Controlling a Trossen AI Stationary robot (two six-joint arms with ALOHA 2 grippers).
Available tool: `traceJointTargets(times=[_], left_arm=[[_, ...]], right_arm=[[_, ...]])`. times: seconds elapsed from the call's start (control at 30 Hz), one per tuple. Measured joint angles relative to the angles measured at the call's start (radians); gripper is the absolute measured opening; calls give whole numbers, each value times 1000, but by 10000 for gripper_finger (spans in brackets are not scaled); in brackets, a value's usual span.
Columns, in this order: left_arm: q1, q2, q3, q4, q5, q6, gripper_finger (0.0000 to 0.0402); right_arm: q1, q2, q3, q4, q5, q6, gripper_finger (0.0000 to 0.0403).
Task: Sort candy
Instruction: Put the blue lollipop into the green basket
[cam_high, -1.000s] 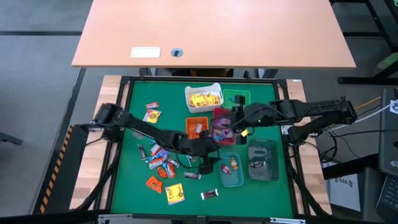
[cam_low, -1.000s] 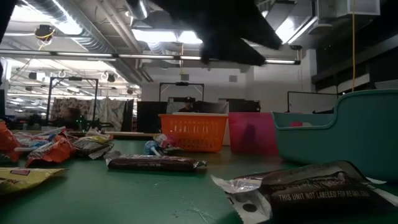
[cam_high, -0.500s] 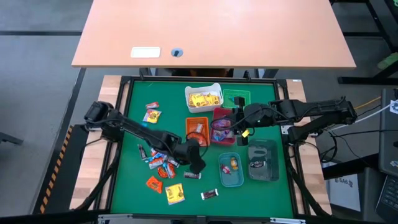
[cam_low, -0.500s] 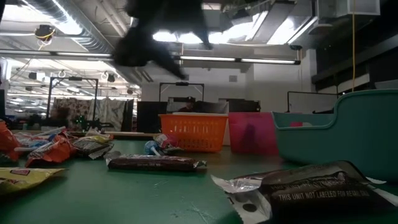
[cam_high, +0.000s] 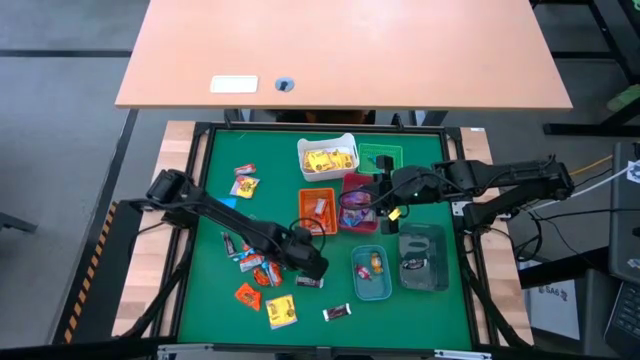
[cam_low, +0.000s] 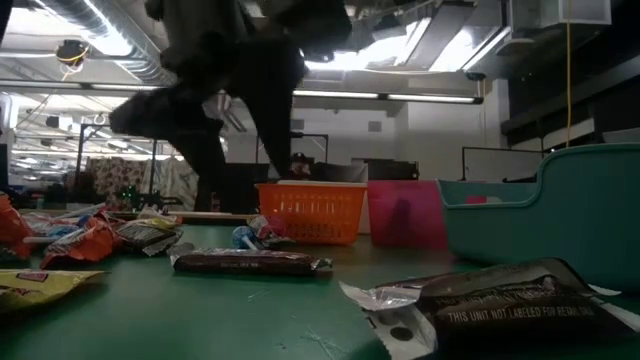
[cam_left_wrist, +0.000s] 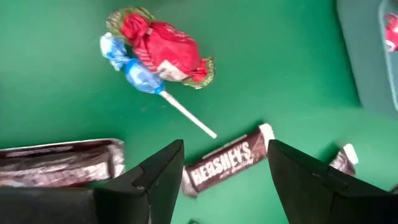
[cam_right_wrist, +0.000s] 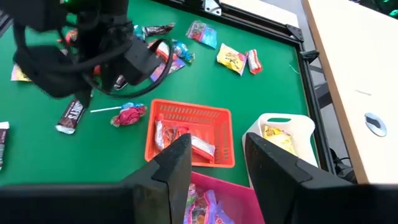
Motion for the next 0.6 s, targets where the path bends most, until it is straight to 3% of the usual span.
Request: traceJointTargets(times=[0.6], left_arm=[[38,100,0,-6,3,-26,208]], right_arm=[[0,0,0,-2,-1,0,150]])
